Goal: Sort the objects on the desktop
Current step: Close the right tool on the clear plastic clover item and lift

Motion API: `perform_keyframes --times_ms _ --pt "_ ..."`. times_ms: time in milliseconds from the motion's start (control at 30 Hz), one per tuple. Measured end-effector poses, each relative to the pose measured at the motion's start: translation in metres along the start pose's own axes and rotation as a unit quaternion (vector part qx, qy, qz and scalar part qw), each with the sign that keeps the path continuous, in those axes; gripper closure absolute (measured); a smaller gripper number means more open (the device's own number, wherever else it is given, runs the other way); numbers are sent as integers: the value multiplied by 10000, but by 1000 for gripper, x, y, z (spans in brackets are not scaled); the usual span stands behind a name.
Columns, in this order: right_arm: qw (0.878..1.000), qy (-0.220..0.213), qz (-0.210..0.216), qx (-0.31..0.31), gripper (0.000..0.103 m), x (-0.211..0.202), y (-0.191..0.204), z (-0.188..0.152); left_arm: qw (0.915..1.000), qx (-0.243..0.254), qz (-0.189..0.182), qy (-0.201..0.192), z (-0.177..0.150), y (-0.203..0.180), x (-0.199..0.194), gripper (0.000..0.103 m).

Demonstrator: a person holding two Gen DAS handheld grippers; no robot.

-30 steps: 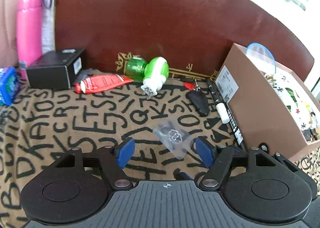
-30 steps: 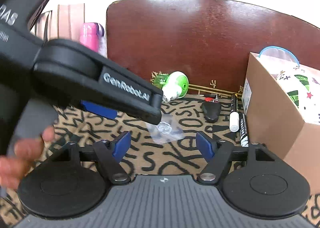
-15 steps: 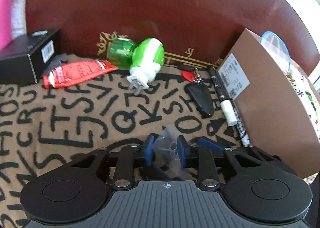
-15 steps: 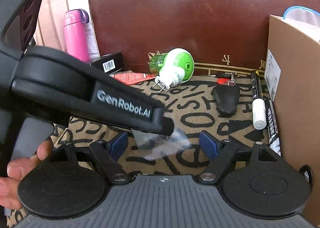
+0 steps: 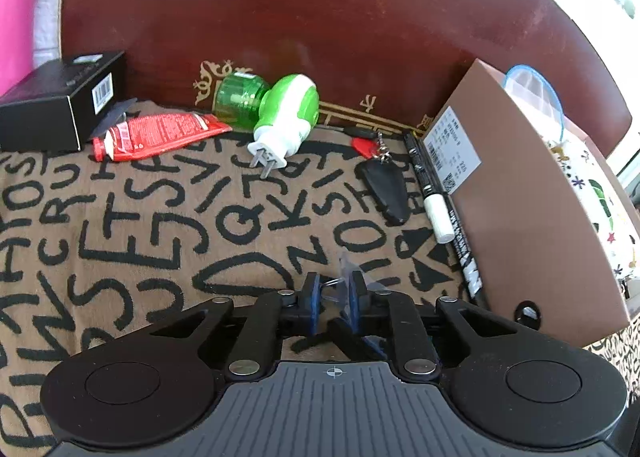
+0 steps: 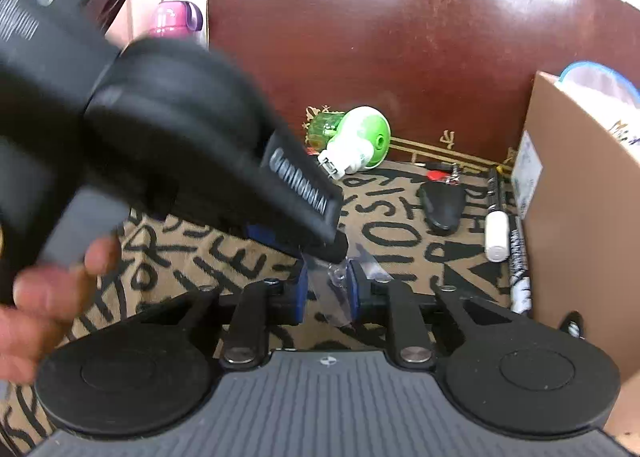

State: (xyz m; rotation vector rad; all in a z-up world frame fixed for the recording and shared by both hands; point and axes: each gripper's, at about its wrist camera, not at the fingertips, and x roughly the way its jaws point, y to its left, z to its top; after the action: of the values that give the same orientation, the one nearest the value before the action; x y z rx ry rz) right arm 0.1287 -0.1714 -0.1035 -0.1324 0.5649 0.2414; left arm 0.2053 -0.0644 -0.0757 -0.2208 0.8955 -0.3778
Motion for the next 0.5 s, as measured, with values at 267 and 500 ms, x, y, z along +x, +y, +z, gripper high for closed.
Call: perform_keyframes --times_ms 267,500 --pt "9997 -158 -122 130 97 -22 -3 0 9997 175 -23 -163 -3 -16 -13 94" --pt "9983 -472 -250 239 98 -52 -12 3 9982 426 -117 -408 -4 -42 -36 94"
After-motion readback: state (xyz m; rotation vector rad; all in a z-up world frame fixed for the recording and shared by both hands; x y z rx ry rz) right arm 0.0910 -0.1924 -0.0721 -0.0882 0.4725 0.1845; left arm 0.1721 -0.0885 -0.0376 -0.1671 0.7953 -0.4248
